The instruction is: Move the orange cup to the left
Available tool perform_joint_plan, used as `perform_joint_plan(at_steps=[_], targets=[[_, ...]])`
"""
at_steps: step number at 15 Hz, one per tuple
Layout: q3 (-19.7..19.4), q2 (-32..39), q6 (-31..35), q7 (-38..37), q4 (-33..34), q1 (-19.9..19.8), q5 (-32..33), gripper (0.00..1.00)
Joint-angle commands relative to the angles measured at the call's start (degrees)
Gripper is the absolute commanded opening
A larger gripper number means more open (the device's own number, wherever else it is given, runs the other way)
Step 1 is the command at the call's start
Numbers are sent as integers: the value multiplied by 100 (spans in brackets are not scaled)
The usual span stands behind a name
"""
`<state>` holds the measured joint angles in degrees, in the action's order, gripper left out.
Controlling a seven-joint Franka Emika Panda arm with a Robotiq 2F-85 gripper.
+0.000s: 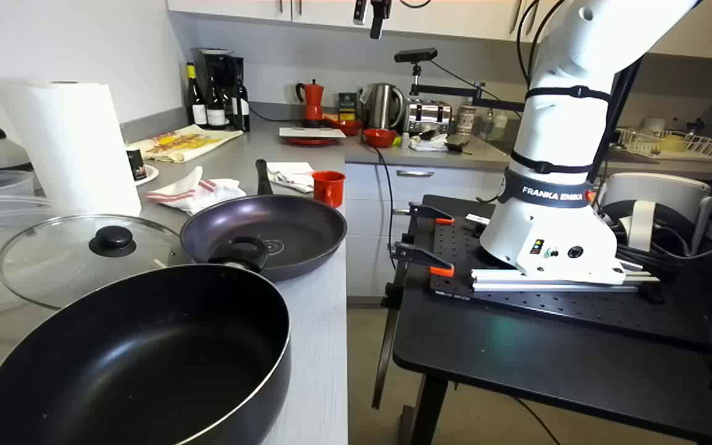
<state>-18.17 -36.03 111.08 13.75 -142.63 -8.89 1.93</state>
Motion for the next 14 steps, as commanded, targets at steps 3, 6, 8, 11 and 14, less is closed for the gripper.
perform_joint_plan(at_steps=[3, 6, 8, 11, 14], targets=[[73, 19, -12, 44, 12, -85, -50, 100], [73, 19, -12, 44, 12, -85, -50, 100], [73, 19, -12, 44, 13, -85, -50, 100], [73, 19, -12, 44, 13, -85, -50, 100], [87, 117, 17, -18, 67, -71, -77, 100]])
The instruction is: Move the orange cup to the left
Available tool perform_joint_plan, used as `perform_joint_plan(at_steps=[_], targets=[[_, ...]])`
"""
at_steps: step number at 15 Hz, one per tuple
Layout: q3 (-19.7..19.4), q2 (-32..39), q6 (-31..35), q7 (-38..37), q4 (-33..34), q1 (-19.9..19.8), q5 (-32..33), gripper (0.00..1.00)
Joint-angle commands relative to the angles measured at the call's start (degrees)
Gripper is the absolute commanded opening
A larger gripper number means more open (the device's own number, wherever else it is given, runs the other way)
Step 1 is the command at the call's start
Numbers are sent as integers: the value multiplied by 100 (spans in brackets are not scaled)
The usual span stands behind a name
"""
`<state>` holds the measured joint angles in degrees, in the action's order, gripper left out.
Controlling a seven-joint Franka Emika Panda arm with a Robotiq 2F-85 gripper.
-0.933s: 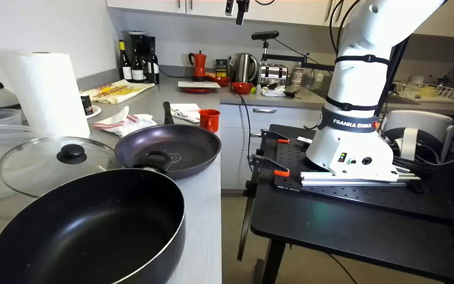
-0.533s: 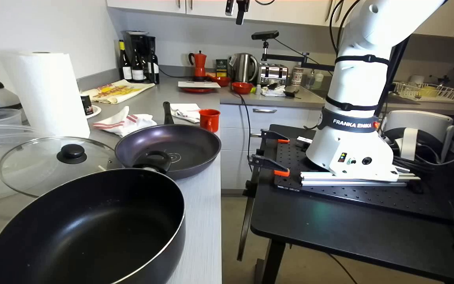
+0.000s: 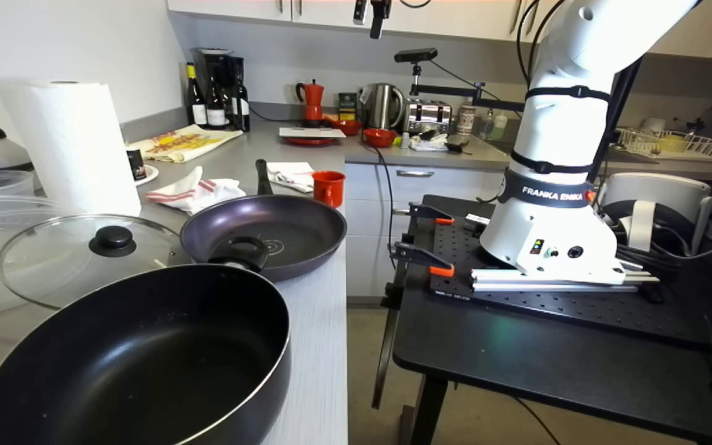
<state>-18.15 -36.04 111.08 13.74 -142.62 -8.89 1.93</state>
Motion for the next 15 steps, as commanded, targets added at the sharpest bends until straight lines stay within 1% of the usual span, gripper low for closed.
perform_joint_plan(at_steps=[1, 4, 11, 15], targets=[[113, 214, 34, -92, 119, -62, -100, 100], [182, 686, -52, -83, 407, 54, -143, 100], [453, 1899, -257, -212, 1166, 143, -169, 100], [549, 2503, -358, -300, 1500, 161, -394, 100]])
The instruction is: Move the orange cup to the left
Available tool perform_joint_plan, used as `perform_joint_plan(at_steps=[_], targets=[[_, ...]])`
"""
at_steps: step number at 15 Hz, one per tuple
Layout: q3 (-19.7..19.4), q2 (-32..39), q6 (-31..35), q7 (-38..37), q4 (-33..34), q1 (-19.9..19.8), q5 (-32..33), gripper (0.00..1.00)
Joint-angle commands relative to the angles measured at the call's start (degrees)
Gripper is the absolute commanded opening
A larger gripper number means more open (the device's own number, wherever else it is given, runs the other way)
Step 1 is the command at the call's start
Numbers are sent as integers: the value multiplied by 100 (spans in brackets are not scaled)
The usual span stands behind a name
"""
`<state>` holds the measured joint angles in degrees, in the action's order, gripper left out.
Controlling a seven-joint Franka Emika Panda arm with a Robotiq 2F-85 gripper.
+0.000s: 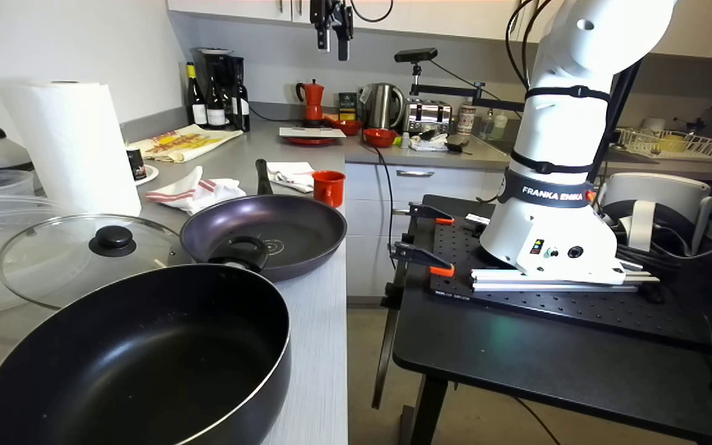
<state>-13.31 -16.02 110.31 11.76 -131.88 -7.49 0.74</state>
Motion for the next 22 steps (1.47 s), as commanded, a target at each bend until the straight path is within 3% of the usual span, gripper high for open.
perform_joint_plan(at_steps=[1, 9, 18, 22], targets=[[78, 657, -303, -157, 477, 26, -443, 100], [327, 1581, -213, -1075, 642, 16, -1520, 100], [589, 2218, 137, -2318, 372, 52, -2681, 100], [601, 2577, 350, -2523, 332, 3, -3057, 100]])
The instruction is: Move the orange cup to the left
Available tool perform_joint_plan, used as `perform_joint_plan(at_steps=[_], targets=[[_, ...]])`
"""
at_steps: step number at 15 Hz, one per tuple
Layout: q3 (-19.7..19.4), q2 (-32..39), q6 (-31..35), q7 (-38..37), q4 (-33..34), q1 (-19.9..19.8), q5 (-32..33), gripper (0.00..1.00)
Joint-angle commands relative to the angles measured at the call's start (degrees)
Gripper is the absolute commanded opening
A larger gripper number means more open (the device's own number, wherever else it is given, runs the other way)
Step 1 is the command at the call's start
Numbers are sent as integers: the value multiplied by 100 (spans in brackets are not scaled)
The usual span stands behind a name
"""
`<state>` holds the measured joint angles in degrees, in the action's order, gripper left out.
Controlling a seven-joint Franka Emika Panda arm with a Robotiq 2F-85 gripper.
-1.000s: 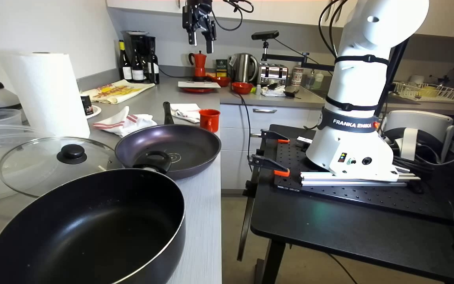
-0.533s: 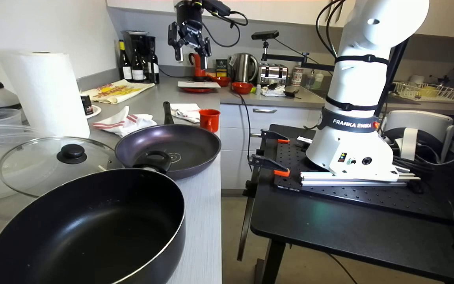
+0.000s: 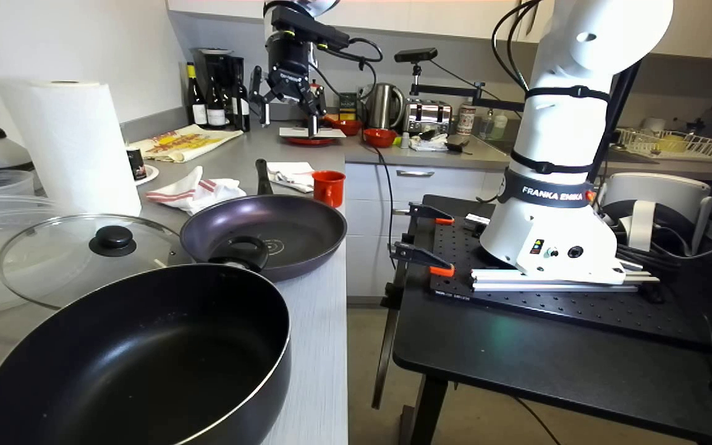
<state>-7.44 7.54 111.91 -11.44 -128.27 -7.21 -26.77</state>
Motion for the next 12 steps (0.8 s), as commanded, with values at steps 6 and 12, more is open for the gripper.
perform_joint_plan(at_steps=[6, 12], targets=[[-11, 539, 655, -365, -488, -112, -795, 100], [-103, 359, 1046, -706, -1125, -124, -1037, 100]])
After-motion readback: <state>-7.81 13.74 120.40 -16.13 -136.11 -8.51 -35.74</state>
